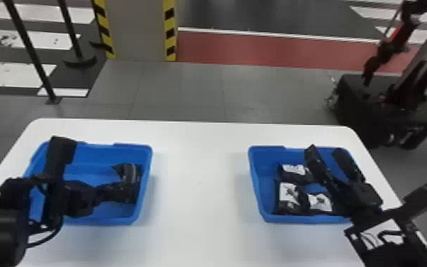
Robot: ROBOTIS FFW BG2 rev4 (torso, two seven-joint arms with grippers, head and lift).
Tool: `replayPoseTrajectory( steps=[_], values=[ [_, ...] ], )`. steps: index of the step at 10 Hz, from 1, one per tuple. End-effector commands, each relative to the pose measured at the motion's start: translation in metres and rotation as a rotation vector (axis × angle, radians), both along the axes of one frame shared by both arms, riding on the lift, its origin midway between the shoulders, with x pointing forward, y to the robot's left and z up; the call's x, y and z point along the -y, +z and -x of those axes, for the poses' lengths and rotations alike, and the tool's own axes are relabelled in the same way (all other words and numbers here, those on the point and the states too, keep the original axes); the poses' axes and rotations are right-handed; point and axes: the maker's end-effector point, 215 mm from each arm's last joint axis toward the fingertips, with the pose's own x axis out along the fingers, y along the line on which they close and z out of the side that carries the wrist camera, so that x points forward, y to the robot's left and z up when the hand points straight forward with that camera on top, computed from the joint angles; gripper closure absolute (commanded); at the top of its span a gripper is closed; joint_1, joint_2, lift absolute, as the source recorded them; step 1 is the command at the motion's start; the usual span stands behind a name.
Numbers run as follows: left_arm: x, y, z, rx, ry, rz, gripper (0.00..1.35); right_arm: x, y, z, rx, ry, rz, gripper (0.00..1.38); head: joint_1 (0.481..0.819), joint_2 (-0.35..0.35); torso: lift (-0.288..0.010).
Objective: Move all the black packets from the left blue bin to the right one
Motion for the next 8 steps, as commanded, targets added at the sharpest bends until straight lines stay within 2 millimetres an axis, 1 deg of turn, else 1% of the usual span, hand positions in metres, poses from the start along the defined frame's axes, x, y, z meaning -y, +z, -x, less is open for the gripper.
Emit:
replayPoseTrajectory(
  steps=[1, 2, 3, 4, 5, 6, 7, 8],
  values=[
    [0.010, 0.051, 0.014, 0.099, -0.020, 0.034, 1.20, -0.003, 0.003, 0.000, 0.009, 0.010, -0.001, 0.17, 0.695, -0.074, -0.110],
    [0.026, 0.085, 0.021, 0.165, -0.060, 0.048, 1.20, -0.008, 0.007, 0.000, 0.014, 0.022, -0.004, 0.17, 0.695, -0.072, -0.110],
    [0.047, 0.120, 0.027, 0.229, -0.110, 0.089, 1.20, -0.018, 0.011, -0.001, 0.024, 0.043, -0.016, 0.17, 0.695, -0.083, -0.110],
    [0.078, 0.141, 0.036, 0.261, -0.173, 0.187, 1.20, -0.030, 0.017, -0.003, 0.035, 0.070, -0.038, 0.17, 0.695, -0.098, -0.110],
    [0.096, 0.152, 0.041, 0.273, -0.222, 0.232, 1.20, -0.039, 0.019, -0.006, 0.037, 0.097, -0.054, 0.18, 0.695, -0.107, -0.110],
    [0.104, 0.160, 0.041, 0.288, -0.255, 0.251, 1.20, -0.048, 0.023, -0.011, 0.038, 0.127, -0.068, 0.18, 0.695, -0.126, -0.110],
    [0.113, 0.153, 0.042, 0.270, -0.277, 0.305, 1.20, -0.058, 0.023, -0.015, 0.037, 0.162, -0.105, 0.19, 0.695, -0.138, -0.110],
    [0.124, 0.146, 0.041, 0.254, -0.303, 0.348, 1.20, -0.072, 0.023, -0.016, 0.024, 0.217, -0.148, 0.19, 0.695, -0.138, -0.110]
  ],
)
